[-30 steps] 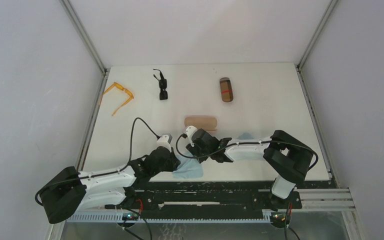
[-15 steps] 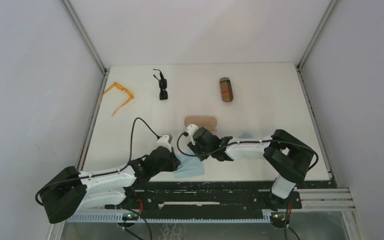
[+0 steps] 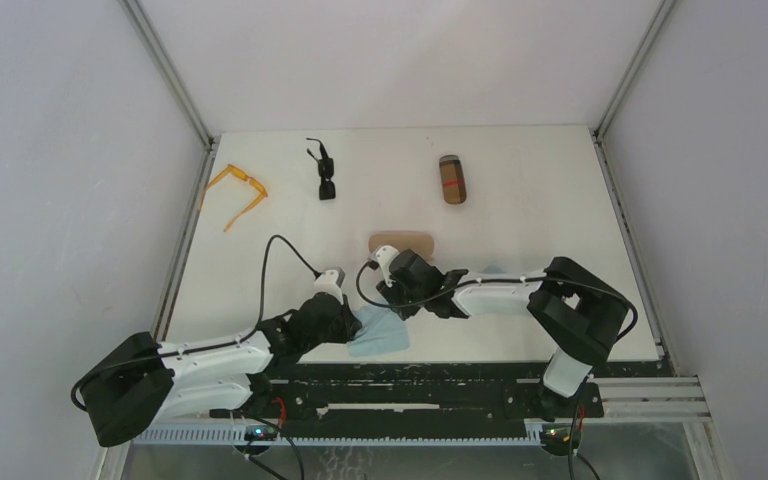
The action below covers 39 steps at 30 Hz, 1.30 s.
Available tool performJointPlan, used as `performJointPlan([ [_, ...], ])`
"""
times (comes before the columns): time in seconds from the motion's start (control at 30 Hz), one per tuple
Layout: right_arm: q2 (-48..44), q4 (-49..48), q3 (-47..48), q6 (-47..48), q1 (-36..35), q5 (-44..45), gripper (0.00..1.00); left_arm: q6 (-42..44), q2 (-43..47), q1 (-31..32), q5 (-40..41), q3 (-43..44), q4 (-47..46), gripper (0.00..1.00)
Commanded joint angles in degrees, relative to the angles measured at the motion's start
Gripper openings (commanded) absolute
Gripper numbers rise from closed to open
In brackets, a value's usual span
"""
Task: Organize the sunglasses
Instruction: Fold the glasses cleaning cloth at the center of the board.
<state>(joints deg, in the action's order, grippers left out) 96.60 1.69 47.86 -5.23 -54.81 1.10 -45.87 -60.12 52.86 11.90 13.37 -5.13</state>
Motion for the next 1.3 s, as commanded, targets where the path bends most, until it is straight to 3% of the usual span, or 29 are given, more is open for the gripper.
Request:
performJointPlan([
  [0.0, -1.1, -2.9, 1.6, 0.3, 1.2, -2.7, 0.34, 0.9, 0.0, -0.2, -0.3, 1.2, 0.4, 0.02],
  [0.23, -0.4, -3.4, 1.7, -0.2, 4.3, -7.0, 0.42, 0.8, 0.5, -0.3, -0.1, 1.1, 0.9, 0.02],
  [0.53, 1.8, -3.2, 2.9, 0.2, 6.1, -11.8, 0.43, 0.7, 0.5, -0.4, -0.1, 1.4, 1.2, 0.01],
  [0.93, 4.2, 2.5, 6.2, 2.5, 5.9, -9.9, 0.43, 0.7, 1.6, -0.5, 0.2, 1.6, 2.0, 0.01],
  [1.07, 5.4, 4.4, 7.0, 3.1, 5.9, -10.8, 0.41, 0.5, 2.0, -0.5, 0.6, 1.8, 2.4, 0.05],
  [1.27, 7.3, 6.4, 8.5, 3.9, 5.5, -11.4, 0.40, 0.3, 4.4, -0.5, 1.9, 2.4, 4.4, 0.22],
])
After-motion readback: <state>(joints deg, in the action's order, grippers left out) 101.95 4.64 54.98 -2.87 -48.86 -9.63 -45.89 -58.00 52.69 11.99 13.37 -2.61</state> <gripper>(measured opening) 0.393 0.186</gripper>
